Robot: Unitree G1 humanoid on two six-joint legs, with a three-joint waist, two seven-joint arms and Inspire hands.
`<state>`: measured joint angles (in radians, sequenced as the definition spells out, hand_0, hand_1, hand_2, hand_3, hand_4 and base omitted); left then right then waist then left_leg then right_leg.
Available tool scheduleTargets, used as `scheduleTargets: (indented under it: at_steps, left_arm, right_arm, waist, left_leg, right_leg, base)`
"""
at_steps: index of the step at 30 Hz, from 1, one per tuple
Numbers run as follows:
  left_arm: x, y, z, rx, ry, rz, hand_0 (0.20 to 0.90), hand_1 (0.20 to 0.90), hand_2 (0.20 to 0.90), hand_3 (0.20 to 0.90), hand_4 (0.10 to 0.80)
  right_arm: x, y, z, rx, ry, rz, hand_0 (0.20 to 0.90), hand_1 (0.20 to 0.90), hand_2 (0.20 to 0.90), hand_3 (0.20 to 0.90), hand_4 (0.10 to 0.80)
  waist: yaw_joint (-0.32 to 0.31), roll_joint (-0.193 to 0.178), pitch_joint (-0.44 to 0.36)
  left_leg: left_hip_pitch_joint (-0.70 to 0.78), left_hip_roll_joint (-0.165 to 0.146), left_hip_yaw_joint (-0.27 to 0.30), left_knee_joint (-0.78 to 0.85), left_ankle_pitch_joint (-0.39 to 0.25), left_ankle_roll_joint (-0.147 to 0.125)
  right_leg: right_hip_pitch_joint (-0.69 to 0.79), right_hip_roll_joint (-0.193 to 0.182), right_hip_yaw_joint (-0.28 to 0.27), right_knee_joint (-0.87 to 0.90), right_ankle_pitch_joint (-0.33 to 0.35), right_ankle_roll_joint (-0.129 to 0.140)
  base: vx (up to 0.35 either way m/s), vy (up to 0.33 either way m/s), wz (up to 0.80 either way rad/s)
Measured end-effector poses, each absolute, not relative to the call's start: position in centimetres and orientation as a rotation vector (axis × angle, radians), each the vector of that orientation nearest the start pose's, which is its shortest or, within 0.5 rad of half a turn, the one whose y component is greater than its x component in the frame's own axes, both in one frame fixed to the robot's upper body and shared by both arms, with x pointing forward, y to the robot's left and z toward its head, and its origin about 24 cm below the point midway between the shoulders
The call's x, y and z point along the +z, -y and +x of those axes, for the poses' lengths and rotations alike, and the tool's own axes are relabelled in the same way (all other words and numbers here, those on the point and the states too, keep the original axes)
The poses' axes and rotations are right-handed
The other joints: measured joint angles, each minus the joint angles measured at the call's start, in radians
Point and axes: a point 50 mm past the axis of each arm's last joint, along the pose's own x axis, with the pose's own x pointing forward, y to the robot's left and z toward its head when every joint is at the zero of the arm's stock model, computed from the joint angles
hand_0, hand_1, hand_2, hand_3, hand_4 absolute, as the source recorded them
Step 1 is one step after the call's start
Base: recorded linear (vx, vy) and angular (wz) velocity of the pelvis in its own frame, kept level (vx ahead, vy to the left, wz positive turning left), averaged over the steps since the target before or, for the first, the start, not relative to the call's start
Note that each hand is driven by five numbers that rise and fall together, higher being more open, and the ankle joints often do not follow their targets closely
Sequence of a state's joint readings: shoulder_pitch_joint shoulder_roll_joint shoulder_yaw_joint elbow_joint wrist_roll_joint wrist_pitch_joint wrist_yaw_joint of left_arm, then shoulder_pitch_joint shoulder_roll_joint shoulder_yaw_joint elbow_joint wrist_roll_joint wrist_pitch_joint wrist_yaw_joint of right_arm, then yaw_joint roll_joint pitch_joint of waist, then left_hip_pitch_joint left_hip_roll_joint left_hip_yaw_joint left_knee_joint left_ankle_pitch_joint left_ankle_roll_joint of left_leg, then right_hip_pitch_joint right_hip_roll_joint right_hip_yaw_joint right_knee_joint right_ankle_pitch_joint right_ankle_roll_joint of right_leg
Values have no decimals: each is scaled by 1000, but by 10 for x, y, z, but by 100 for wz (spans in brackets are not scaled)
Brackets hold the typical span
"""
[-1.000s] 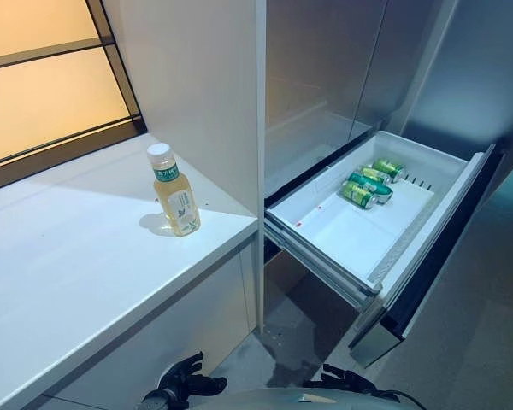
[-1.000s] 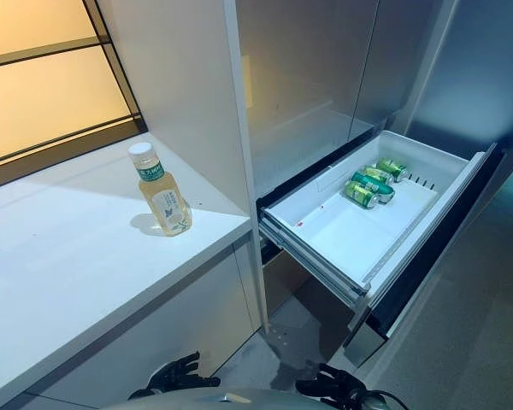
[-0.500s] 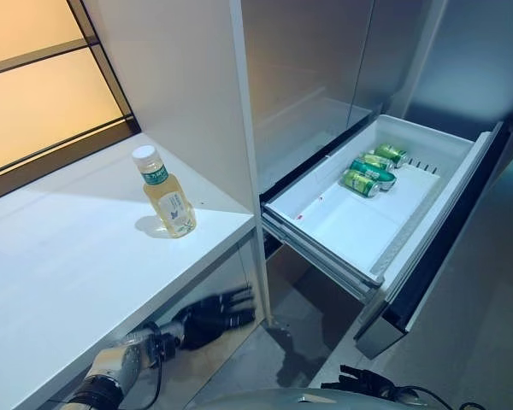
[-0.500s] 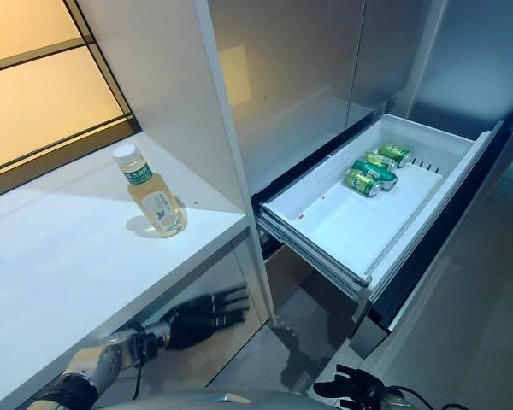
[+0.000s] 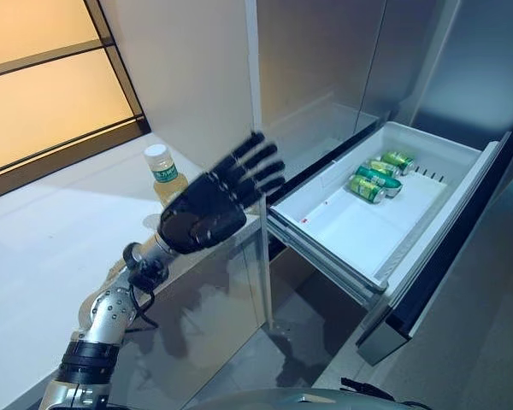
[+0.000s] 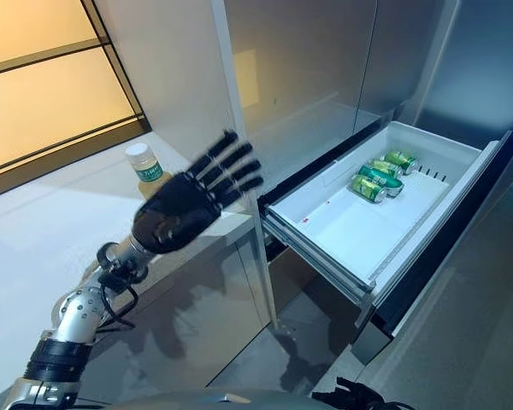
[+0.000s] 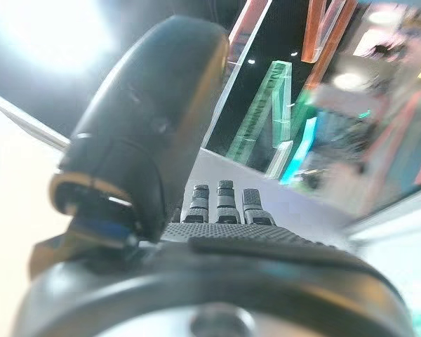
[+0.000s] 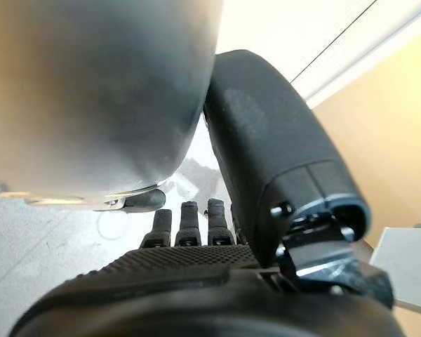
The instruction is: Put drinks into fridge and close the fridge
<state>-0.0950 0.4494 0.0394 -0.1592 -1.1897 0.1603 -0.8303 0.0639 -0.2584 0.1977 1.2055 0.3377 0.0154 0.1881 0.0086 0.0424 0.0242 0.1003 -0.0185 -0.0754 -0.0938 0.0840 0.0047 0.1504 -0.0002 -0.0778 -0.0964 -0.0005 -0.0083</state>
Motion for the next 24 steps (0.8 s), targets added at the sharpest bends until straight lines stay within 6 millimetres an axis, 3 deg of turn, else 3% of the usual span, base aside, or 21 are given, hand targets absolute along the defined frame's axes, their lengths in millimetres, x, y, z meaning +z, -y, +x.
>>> scheduleTargets:
  at_steps: [4, 12, 18, 24]
  left_arm:
    - [159, -200, 245, -826, 561, -542, 900, 900, 900, 900, 800]
    - [174, -214, 245, -373, 695, -144, 900, 900, 900, 900, 800]
    - [167, -221, 251, -89, 645, 36, 900, 900, 900, 900, 800]
    - [147, -231, 259, 52, 547, 33, 900, 900, 900, 900, 800]
  right_arm:
    - [-166, 225, 62, -48, -1268, 77, 900, 900, 900, 900, 800]
    - [-167, 224, 57, -59, -1281, 83, 900, 900, 900, 900, 800]
    - [-167, 224, 57, -55, -1283, 82, 900, 900, 900, 900, 800]
    - [-167, 223, 58, -54, -1284, 82, 900, 900, 900, 900, 800]
  waist:
    - [2, -13, -11]
    - [20, -25, -18]
    - [29, -26, -19]
    - [28, -27, -19]
  left_leg:
    - [-1, 0, -1, 0, 0, 0]
    - [-7, -1, -9, 0, 0, -1]
    - [-7, -1, -14, 0, 1, -2]
    - [-7, -1, -15, 0, 2, -3]
  right_leg:
    - [-1, 0, -1, 0, 0, 0]
    - [-4, 0, -9, 0, -1, 1]
    - [-2, 0, -13, 0, 0, -1]
    - [-2, 0, -15, 0, 2, -3]
  base:
    - [0, 0, 0]
    - [1, -2, 2]
    - [-1, 0, 1]
    - [0, 0, 0]
